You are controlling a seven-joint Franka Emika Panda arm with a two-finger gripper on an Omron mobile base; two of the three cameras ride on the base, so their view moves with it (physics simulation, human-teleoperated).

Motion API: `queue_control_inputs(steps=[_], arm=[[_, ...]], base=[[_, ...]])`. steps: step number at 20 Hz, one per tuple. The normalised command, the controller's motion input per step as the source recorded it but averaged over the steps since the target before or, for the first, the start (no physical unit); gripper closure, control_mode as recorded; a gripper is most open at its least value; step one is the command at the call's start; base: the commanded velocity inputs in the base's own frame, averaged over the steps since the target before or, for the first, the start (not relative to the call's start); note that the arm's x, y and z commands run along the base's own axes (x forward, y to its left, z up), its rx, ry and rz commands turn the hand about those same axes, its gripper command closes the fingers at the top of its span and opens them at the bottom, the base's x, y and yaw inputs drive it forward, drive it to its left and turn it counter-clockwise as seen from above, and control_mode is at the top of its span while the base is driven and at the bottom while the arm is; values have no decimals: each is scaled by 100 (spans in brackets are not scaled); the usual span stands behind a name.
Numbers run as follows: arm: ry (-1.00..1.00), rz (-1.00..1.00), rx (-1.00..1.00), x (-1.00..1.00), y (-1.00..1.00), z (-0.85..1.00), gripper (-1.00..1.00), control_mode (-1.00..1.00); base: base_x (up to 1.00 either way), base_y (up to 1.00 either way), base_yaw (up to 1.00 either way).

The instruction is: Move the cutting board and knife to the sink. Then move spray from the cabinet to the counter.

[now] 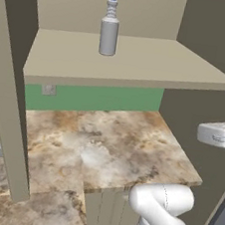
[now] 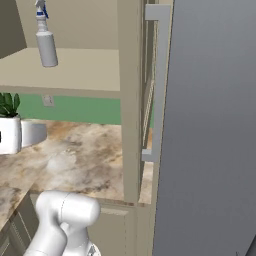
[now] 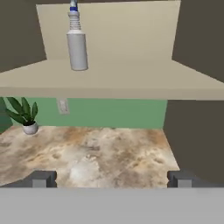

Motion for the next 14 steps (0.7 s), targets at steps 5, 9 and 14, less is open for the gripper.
queue_control_inputs(steps=[5, 9, 14], arm=[[-51, 8, -19, -5, 41, 40, -100, -100], [-30, 6, -9, 0, 27, 41, -100, -100], [-3, 10, 0, 11, 1, 39, -100, -100]], base=[[0, 0, 0], [0, 0, 0], [0, 0, 0]])
